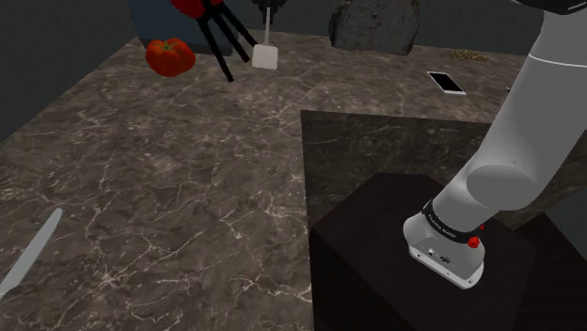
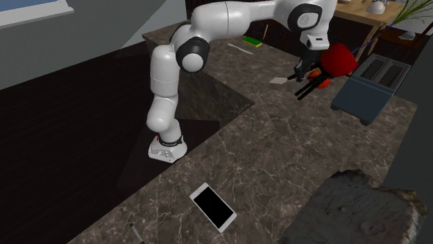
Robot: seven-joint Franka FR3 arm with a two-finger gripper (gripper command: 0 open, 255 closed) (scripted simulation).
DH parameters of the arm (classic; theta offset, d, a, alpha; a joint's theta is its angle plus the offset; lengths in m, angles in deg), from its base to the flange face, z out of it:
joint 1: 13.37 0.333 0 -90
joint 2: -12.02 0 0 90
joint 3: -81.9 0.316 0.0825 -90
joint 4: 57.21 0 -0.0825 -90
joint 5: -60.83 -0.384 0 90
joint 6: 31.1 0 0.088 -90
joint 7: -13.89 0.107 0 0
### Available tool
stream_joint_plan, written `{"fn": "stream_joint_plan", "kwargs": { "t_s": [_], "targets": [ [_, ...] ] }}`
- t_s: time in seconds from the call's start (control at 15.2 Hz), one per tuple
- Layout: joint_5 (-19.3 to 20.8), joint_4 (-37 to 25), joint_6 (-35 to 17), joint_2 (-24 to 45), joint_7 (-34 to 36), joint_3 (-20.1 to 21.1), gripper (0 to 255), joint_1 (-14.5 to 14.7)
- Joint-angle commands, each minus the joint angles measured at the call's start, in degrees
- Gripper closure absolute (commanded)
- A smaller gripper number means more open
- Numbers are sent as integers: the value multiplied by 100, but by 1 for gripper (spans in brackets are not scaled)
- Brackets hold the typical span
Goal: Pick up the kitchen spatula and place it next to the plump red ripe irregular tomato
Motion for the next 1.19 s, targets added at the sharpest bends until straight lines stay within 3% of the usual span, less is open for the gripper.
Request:
{"fn": "stream_joint_plan", "kwargs": {
  "t_s": [0.0,1.12],
  "targets": [
    [37,-10,-109,126,75,14,255,46],
    [22,1490,-1475,-9,143,-11,255,-28]
  ]
}}
